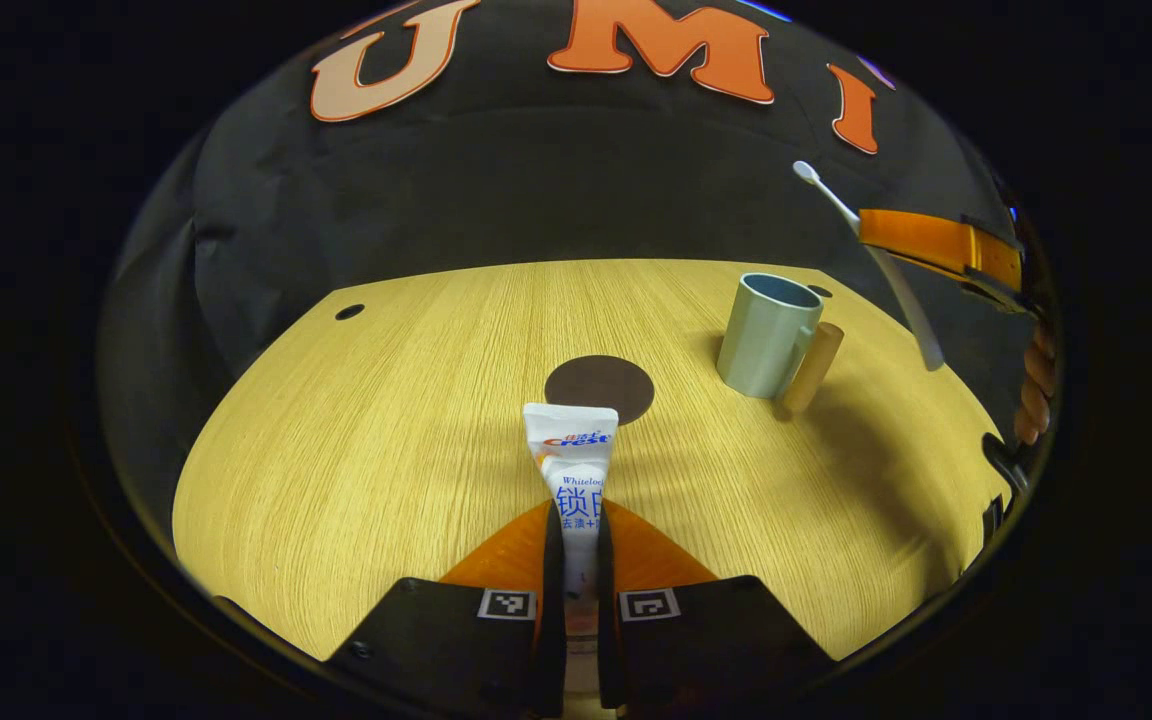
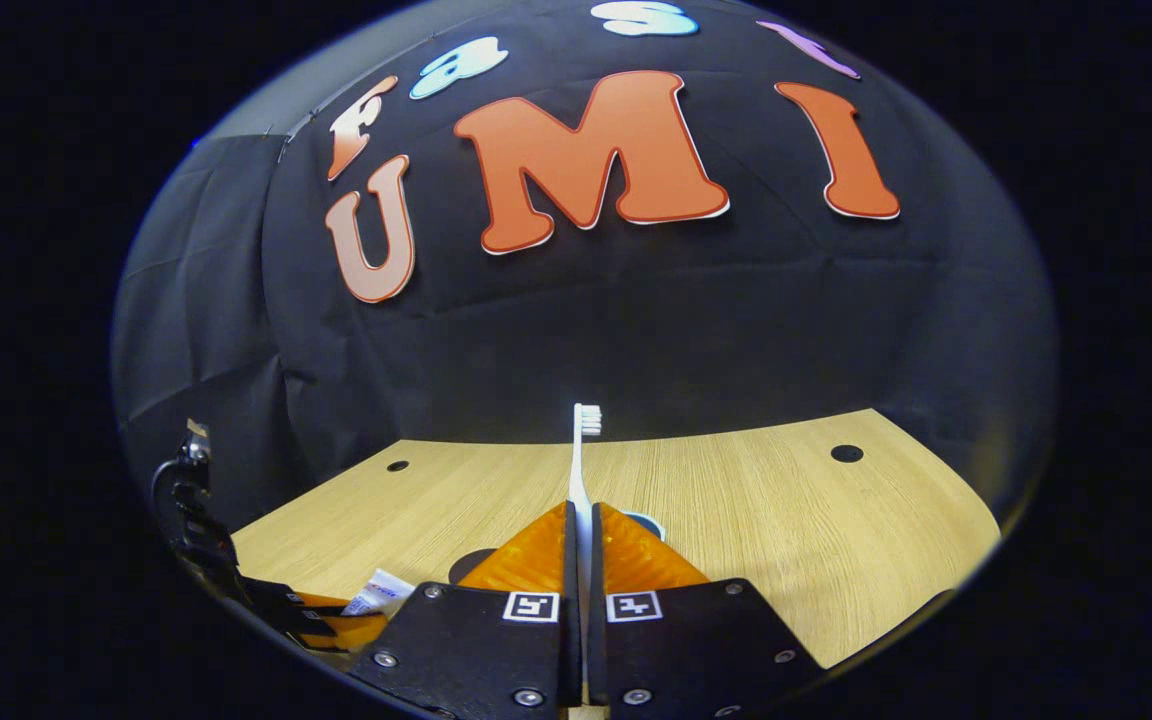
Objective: Put the toothbrush and toothpaste on the desktop into the cup, then pick up the cup and place it on the coaster on the desktop.
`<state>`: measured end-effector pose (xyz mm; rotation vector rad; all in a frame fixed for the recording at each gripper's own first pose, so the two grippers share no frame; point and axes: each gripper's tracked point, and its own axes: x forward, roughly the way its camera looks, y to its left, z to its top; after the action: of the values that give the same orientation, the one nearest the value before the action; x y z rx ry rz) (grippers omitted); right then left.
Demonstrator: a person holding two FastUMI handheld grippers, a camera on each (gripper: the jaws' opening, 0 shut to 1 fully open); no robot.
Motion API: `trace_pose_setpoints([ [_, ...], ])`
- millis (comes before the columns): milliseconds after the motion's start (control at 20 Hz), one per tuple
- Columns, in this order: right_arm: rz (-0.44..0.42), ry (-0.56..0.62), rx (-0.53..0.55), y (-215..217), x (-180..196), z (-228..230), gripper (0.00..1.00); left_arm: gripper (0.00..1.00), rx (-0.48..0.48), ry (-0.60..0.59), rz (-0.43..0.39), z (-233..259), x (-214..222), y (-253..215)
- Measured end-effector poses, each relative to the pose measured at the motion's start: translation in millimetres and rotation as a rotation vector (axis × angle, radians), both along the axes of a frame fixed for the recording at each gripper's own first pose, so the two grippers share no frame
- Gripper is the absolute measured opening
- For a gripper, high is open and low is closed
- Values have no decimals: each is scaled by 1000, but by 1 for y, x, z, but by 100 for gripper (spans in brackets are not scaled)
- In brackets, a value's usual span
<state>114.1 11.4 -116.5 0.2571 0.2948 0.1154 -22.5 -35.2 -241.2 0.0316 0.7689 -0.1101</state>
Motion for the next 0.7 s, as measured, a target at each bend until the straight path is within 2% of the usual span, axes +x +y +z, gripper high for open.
trace_pose_setpoints([
  [250,-13,-77,-14,-2,28,-1,3,17,-1,-10,18,-3,10,5],
  [700,-32,-226,97,-4,68,4,3,16,-11,-38,5,-3,11,2],
])
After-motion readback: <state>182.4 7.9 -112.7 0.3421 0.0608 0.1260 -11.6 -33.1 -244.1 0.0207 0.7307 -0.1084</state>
